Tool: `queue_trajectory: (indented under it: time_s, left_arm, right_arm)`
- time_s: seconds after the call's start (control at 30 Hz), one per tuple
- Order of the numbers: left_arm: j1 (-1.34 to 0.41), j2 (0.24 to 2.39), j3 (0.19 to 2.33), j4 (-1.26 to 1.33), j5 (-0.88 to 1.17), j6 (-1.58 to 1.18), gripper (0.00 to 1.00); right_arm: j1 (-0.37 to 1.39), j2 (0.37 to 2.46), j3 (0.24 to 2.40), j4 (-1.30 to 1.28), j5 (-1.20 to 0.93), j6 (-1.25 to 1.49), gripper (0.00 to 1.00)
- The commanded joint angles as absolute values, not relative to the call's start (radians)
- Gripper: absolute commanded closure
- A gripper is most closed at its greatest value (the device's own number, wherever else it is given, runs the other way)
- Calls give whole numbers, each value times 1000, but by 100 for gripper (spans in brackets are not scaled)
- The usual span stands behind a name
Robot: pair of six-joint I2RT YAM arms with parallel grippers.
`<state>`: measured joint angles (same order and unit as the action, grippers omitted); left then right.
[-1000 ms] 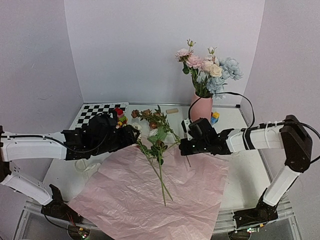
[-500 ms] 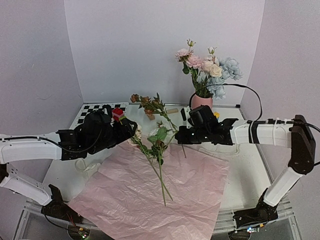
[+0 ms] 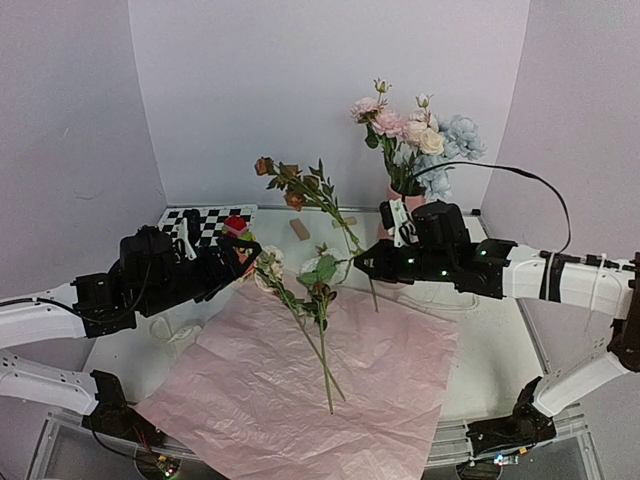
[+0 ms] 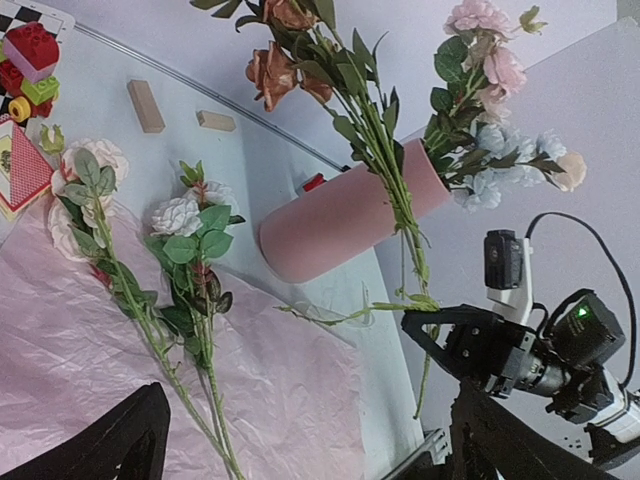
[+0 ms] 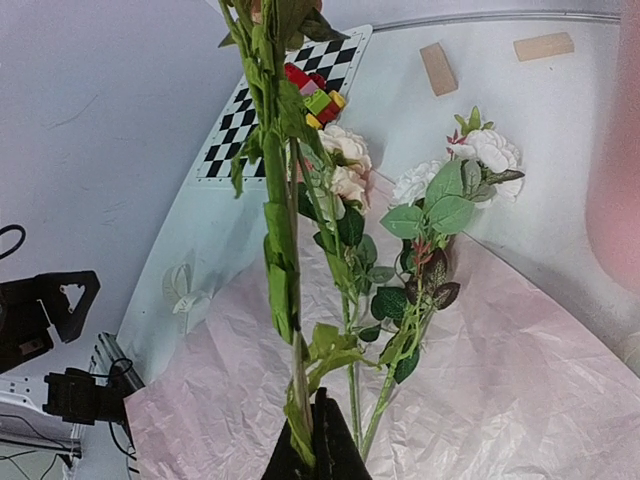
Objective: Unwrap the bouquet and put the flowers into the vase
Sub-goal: Pick up the fake flower from the wrapping paper.
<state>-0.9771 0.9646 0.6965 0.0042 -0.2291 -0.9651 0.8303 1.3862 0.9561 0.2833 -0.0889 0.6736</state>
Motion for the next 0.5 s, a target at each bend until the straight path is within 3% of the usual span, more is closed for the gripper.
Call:
queue_trajectory:
  time_s: [0.0, 0.23, 0.47]
  left_arm:
    - [-980, 913, 673, 81, -132, -936, 2]
    - [-980, 966, 642, 175, -85, -889, 4]
    - [-987, 1117, 738, 308, -30, -934, 16]
  right_arm:
    - [834, 1335, 896, 374, -136, 727, 100]
    - [854, 1253, 724, 531, -196, 761, 100]
    - [906, 1180, 645, 570, -197, 760, 100]
